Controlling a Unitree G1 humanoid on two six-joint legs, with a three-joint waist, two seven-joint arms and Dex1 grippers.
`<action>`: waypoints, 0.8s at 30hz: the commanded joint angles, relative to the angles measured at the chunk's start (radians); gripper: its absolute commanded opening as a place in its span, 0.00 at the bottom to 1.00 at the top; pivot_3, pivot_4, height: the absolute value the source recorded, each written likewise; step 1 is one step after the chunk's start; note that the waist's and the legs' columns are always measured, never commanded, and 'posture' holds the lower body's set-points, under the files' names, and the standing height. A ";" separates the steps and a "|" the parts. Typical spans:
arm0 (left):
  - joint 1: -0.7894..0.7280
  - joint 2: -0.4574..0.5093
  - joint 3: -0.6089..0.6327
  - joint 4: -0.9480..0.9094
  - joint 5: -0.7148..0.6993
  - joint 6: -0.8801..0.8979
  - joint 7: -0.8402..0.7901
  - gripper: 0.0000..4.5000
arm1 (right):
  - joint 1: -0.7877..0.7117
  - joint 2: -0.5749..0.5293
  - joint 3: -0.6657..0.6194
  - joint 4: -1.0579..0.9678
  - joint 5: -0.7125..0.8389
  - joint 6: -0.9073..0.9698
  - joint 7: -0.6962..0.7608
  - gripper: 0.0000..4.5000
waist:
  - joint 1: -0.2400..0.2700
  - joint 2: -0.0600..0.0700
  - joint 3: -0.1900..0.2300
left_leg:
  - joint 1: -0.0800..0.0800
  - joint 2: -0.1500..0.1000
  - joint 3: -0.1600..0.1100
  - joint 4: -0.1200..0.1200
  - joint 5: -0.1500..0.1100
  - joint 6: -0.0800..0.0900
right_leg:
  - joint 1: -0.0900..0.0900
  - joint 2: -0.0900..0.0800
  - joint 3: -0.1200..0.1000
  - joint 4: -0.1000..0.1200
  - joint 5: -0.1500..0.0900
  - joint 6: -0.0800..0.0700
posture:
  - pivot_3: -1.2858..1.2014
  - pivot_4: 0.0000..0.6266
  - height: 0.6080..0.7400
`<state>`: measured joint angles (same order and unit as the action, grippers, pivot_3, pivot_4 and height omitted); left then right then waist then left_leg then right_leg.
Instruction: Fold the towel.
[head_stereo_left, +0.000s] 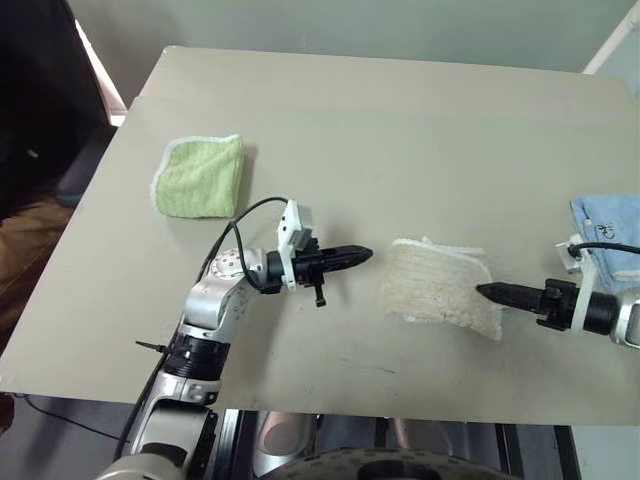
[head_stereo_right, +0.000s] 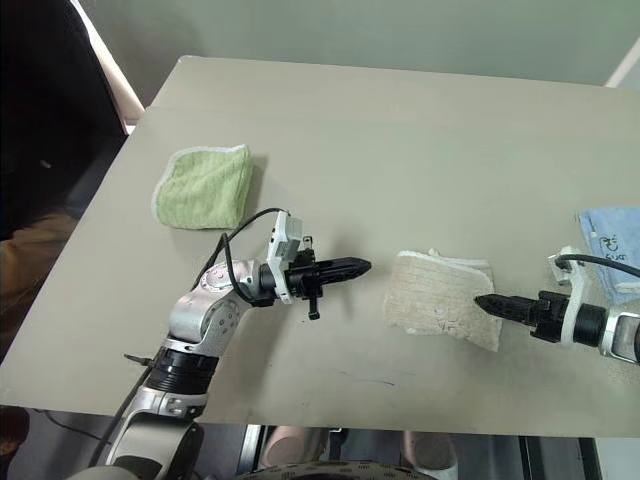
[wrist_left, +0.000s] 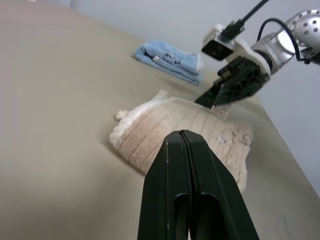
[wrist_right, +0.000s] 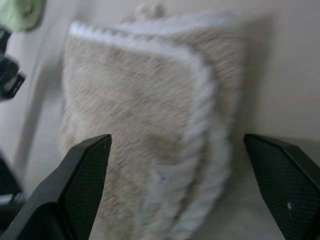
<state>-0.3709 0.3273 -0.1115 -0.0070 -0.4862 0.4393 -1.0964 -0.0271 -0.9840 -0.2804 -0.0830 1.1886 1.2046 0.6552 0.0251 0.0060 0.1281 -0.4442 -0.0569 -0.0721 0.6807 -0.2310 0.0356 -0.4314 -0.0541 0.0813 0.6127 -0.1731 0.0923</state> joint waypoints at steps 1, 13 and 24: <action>0.006 0.007 0.014 -0.055 -0.021 0.009 0.025 0.00 | -0.036 0.039 0.051 -0.033 -0.008 0.027 0.056 0.99 | -0.001 0.000 0.000 | 0.000 0.000 0.000 0.000 0.000 0.000 | 0.000 0.000 0.000 0.001 0.000 0.000 | 0.52 0.24 0.91; 0.013 0.003 0.008 -0.058 -0.033 -0.001 0.056 0.00 | -0.126 0.125 0.109 0.041 -0.113 0.044 0.115 0.72 | -0.020 0.000 0.000 | 0.005 0.001 0.000 0.000 0.002 -0.001 | 0.002 0.001 0.001 0.006 -0.003 -0.011 | 0.52 0.24 0.91; -0.027 -0.044 -0.012 0.034 -0.009 -0.058 0.047 0.00 | -0.069 0.170 -0.056 -0.053 -0.038 0.091 0.064 0.01 | -0.018 0.000 0.000 | 0.005 0.000 0.000 0.000 0.003 -0.002 | 0.001 0.001 0.000 0.008 -0.005 -0.012 | 0.52 0.24 0.91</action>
<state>-0.3745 0.2907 -0.1209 0.0328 -0.4939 0.4073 -1.0421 -0.0979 -0.8198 -0.2802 -0.0978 1.1092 1.2849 0.7313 0.0071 0.0056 0.1281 -0.4390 -0.0565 -0.0724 0.6808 -0.2279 0.0339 -0.4300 -0.0536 0.0818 0.6209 -0.1784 0.0805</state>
